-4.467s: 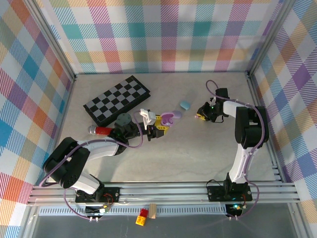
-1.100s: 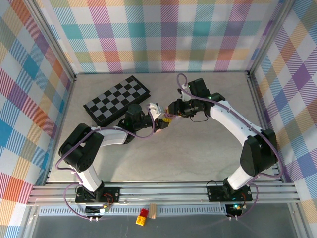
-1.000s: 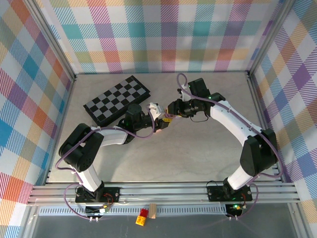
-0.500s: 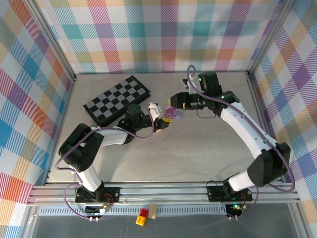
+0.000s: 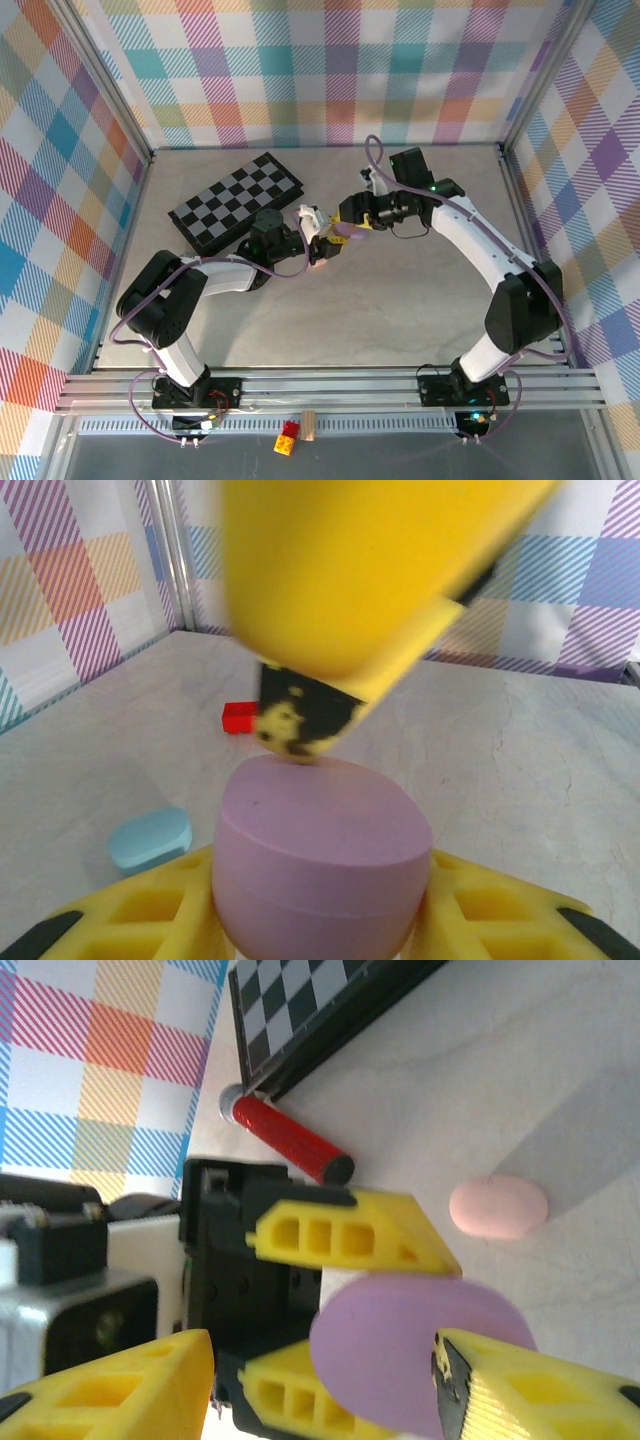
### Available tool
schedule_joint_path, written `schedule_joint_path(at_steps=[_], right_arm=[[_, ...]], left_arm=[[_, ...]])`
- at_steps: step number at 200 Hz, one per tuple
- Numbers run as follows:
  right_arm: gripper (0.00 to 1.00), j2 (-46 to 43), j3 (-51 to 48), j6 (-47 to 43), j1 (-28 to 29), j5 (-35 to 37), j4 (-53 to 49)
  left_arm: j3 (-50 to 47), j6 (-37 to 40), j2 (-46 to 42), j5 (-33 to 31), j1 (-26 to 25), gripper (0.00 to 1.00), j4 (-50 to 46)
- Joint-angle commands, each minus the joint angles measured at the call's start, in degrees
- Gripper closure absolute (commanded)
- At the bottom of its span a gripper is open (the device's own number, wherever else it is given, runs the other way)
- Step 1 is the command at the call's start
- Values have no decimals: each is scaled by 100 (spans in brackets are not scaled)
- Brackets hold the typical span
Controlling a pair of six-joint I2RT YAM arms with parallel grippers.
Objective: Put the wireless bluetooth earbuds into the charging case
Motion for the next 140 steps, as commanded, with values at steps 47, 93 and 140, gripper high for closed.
schedule_joint_path(at_steps=[47,93,140], right_arm=[[34,-1215,-1155,1086,-470,-231,1348],[31,-1318,-1615,1681,-500,-637,2039],[29,-1016,-1984,2653,-522,-1295,3320]], left_arm=[[-24,-463,-378,-24,78,61,686],[-14,-473,-429,14,78,61,696],[0,-684,-518,56,70,61,849]])
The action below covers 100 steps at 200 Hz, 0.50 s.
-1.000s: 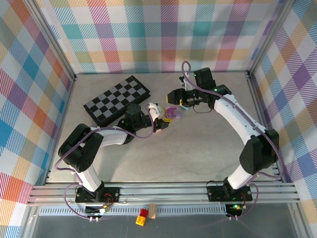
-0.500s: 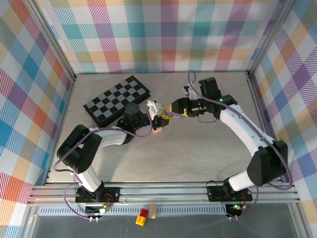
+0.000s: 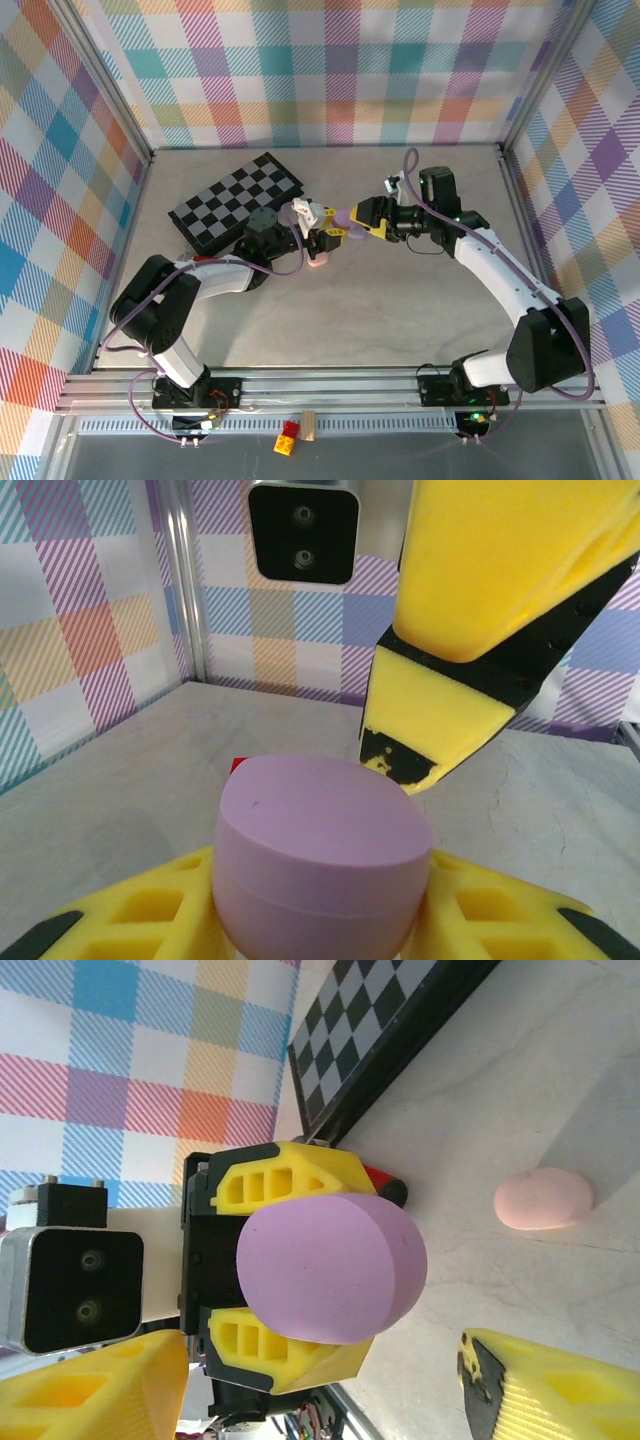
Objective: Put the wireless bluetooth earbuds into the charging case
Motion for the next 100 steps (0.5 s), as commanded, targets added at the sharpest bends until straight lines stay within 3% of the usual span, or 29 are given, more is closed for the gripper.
schedule_joint_path(at_steps=[1,20,61,83,100], right_arm=[[29,211,-203,826,0,-709,1246],[29,447,-362,1445,9,-1120,2083],[31,615,-487,1920,11,-1205,2797],[44,714,-638,2492,8,-1305,3593],[60,747,-720,2684,7,-1322,3827]], left_arm=[[1,-205,-250,97,70,61,421],[50,-366,-254,124,54,61,524],[89,-572,-246,172,0,61,729],[86,-616,-217,242,-18,61,770],[90,-623,-220,247,-23,61,754]])
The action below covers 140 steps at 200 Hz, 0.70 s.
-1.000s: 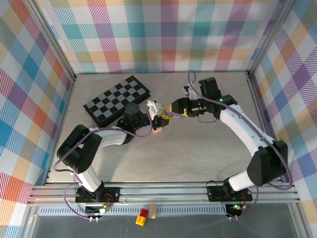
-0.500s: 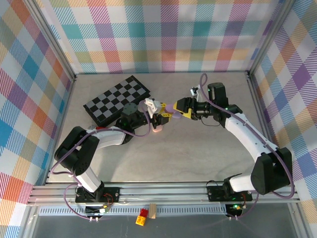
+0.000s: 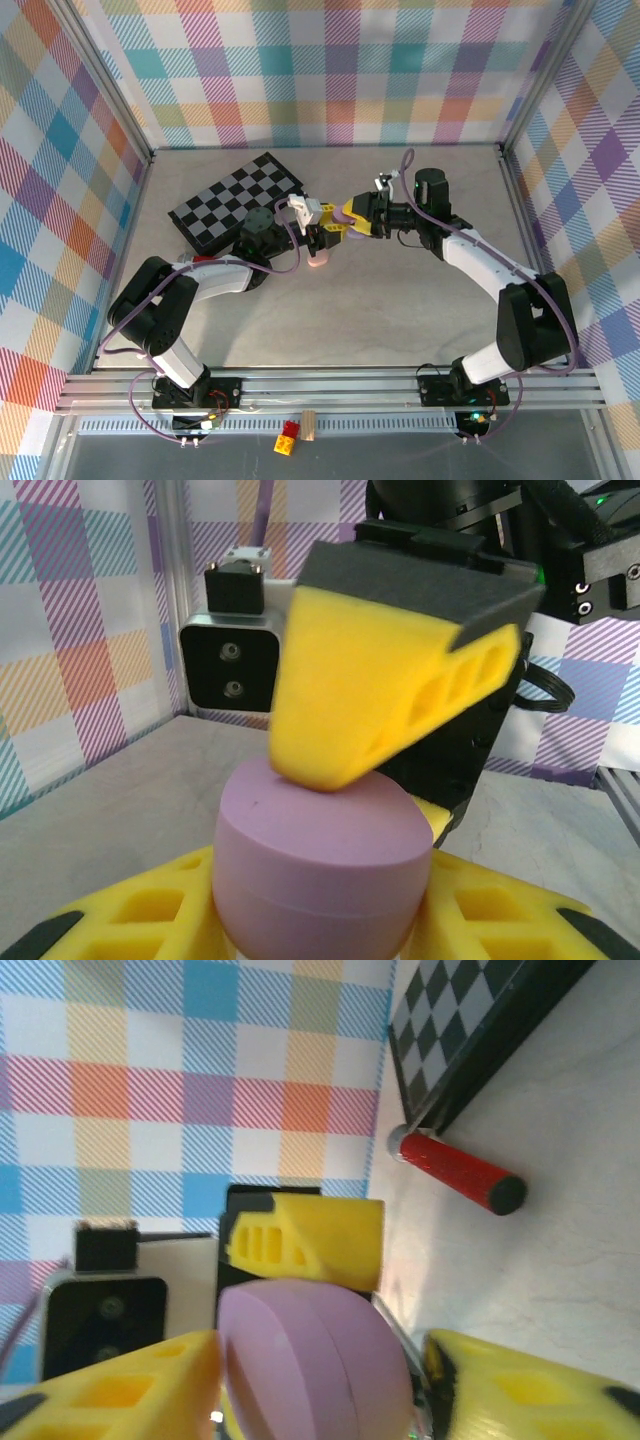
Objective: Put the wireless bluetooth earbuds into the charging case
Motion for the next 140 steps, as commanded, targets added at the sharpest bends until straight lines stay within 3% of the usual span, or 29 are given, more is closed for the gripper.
schedule_joint_path(at_steps=[1,35,54,84,99,114,140], right_arm=[[61,73,-131,588,9,-238,955],[81,-27,-241,406,2,-148,761],[86,-225,-415,92,-87,342,423],[84,-427,-917,-423,-427,963,47],[84,-359,-1140,-689,-562,1170,-149],[84,-208,-1272,-989,-612,1406,-484],[84,254,-1513,-1103,-630,1662,-512]], left_arm=[[86,-118,-150,164,-14,61,305],[64,-52,-214,138,-20,58,162],[25,81,-299,93,-12,48,-128],[-200,453,-539,159,-12,13,-879],[-279,781,-680,385,-12,3,-1572],[-257,1327,-853,679,-12,0,-2622],[-111,2164,-1069,638,-12,0,-4210]])
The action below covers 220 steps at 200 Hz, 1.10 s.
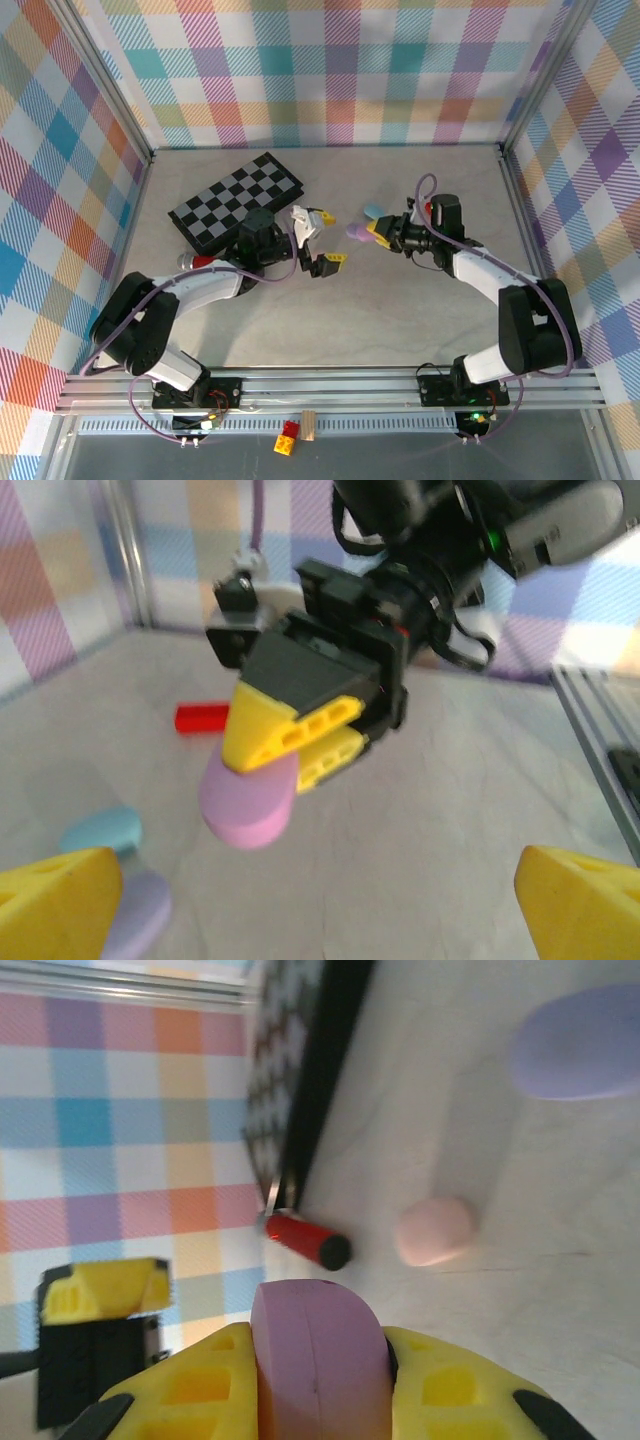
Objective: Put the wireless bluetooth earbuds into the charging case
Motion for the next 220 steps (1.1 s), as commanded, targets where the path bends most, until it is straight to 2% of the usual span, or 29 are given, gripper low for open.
schedule_joint_path(at_steps=[1,27,43,67,83,105,120,133,151,171,188,206,220], right_arm=[[84,403,-211,-416,12,392,-232],[84,963,-410,-379,4,542,57],[83,1174,-465,-369,-1,582,209],[78,1230,-455,-568,3,956,-128],[62,1128,-413,-762,3,1245,-518],[37,731,-297,-1166,-6,1779,-1224],[26,331,-143,-1582,-4,2405,-1864],[21,-20,17,-1981,-14,3145,-2402],[13,-517,110,-2525,-31,4243,-2702],[6,-972,-70,-3418,-81,5335,-2200],[1,-1192,-498,-4342,-127,5999,-1081],[1,-1144,-980,-5085,-311,6028,293],[1,-889,-1203,-5431,-454,5789,1078]], left_arm=[[88,1048,-277,245,-7,0,-1910],[245,1574,-346,25,-7,0,-2900],[222,1603,-399,-62,1,0,-2962],[161,1367,-448,-283,73,0,-2825],[70,1053,-510,-461,218,0,-2616],[-206,630,-776,-1187,442,0,-2188],[-426,345,-1036,-1847,627,0,-1970],[-641,130,-1311,-2497,780,0,-1846],[-964,-61,-1741,-3888,969,0,-1851],[-1425,-188,-2200,-4862,1280,0,-1729],[-1806,-289,-2355,-5284,1655,0,-1462],[-2195,-394,-2234,-5391,2085,0,-931],[-2485,-542,-1946,-5058,2425,0,-131]])
